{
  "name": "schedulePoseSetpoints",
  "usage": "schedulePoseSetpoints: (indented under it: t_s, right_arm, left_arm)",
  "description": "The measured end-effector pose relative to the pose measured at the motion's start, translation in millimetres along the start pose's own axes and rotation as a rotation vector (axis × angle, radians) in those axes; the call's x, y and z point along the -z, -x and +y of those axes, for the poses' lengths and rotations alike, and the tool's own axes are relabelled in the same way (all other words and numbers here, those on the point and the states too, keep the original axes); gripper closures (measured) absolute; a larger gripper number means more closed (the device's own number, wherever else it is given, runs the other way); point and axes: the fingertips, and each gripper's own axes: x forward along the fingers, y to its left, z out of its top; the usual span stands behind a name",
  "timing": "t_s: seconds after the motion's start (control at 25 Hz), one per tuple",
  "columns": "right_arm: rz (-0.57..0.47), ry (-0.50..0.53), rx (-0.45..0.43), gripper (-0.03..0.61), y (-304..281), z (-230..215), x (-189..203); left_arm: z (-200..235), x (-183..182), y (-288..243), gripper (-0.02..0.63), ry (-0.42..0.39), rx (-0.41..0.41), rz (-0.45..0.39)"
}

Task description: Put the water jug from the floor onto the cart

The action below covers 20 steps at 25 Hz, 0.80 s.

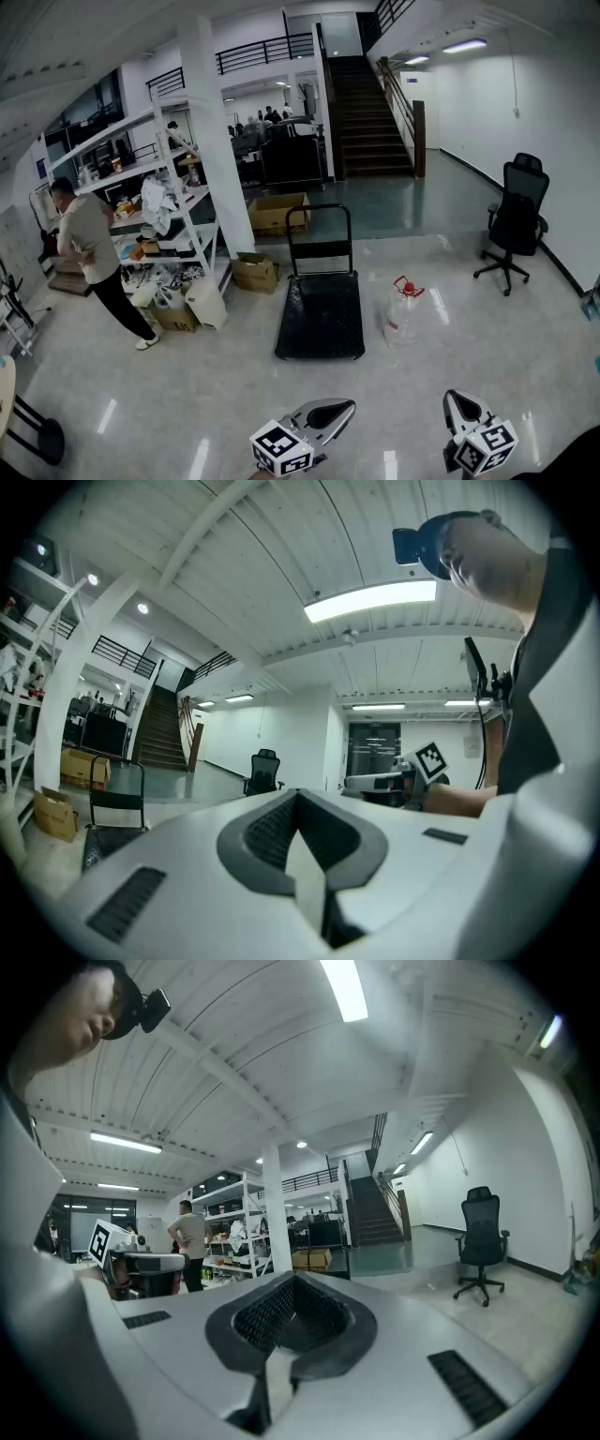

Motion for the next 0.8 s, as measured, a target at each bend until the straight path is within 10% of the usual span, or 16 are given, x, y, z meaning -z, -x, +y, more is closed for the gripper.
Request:
schedulePoseSetpoints:
  t_s: [0.8]
  right_arm:
    - [-0.005,0.013,0.007,0.578,-11.0,-5.3,-1.4]
  left_arm:
    - [4.7,2.6,-3.1,0.612,0.014,0.010,-0.008]
